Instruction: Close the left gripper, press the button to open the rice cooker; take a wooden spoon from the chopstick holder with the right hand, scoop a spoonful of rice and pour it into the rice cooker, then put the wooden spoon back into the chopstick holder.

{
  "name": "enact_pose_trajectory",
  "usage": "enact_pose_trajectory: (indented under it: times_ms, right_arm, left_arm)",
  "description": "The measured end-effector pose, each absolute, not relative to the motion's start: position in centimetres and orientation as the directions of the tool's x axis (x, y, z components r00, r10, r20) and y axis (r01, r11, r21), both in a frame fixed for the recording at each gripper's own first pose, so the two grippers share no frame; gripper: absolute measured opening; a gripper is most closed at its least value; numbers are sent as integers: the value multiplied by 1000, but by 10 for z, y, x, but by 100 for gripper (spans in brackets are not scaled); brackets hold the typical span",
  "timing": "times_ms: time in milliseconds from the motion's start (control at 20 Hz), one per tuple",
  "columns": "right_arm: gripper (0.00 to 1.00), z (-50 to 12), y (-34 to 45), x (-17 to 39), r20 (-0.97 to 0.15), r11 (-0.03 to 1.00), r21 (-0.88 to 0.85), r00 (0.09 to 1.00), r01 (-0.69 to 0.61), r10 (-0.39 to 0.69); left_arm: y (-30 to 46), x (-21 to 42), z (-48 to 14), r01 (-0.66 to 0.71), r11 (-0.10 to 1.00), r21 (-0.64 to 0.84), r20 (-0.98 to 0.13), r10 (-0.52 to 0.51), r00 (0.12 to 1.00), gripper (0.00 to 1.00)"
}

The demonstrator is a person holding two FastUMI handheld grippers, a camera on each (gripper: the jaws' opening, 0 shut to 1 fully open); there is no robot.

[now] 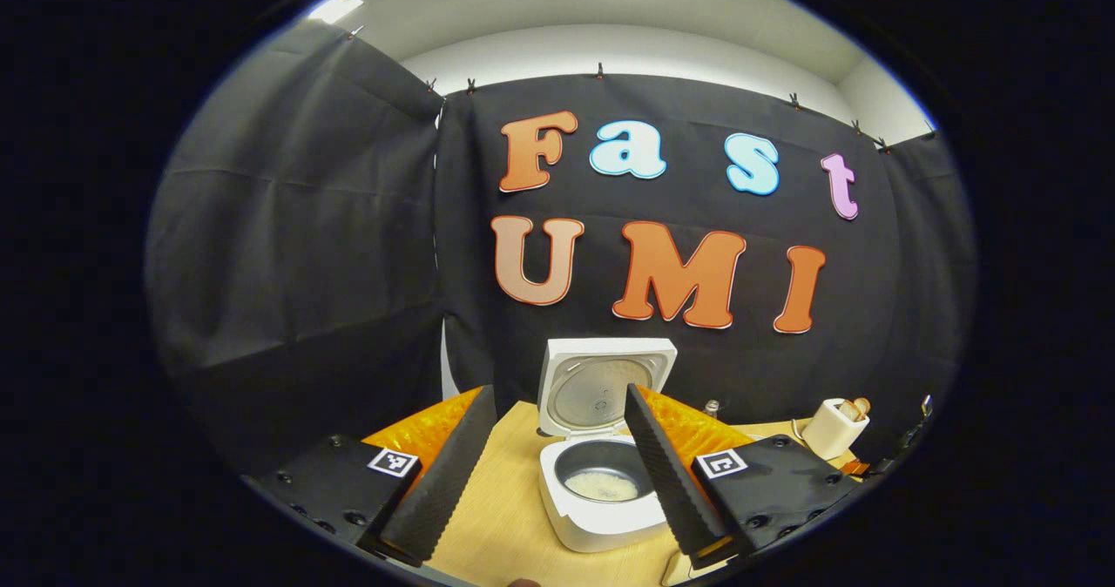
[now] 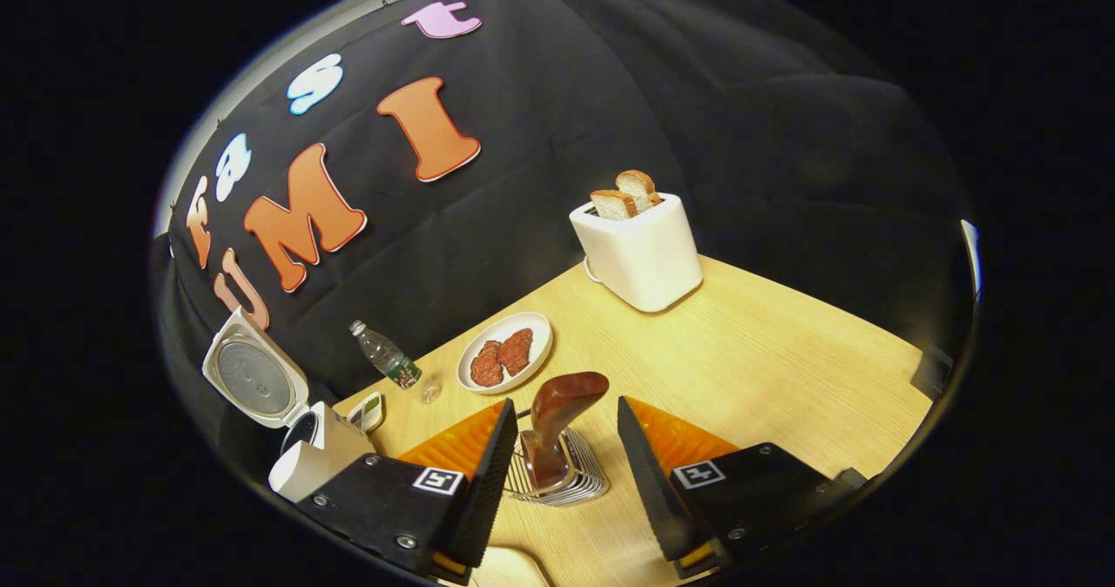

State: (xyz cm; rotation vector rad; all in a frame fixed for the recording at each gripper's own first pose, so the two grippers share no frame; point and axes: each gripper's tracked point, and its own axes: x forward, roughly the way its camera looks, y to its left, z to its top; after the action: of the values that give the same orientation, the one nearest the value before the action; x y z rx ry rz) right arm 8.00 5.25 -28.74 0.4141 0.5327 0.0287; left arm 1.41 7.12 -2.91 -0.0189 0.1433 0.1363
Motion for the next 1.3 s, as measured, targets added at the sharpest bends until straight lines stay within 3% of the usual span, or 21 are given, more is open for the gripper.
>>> enact_pose_trajectory:
  times_ms: [150,300,500,700,1000,1300]
  right_arm:
    - [63,-292,57,88,-497,917,394,854,65,154]
    - [43,-289,57,93,-495,909,412,852,57,171]
    - [24,-283,70,96,-522,872,485,822,65,229]
    - [12,-266,85,104,-502,908,420,831,-8,239]
    - [10,-189,102,75,-388,939,318,886,-131,255]
    - [9,-125,121,7,-299,969,151,926,-193,231]
  left_arm:
    - [70,17,-30,-168,986,-2,-143,166,976,100]
    - [59,21,-32,-190,982,-18,-154,185,971,100]
    - [48,26,-37,-216,976,-29,-166,208,964,100]
    - [40,16,-40,-201,979,-22,-156,195,968,100]
    - [51,3,-27,-158,987,-4,-132,156,979,100]
    - [71,5,1,-83,997,3,-82,83,993,100]
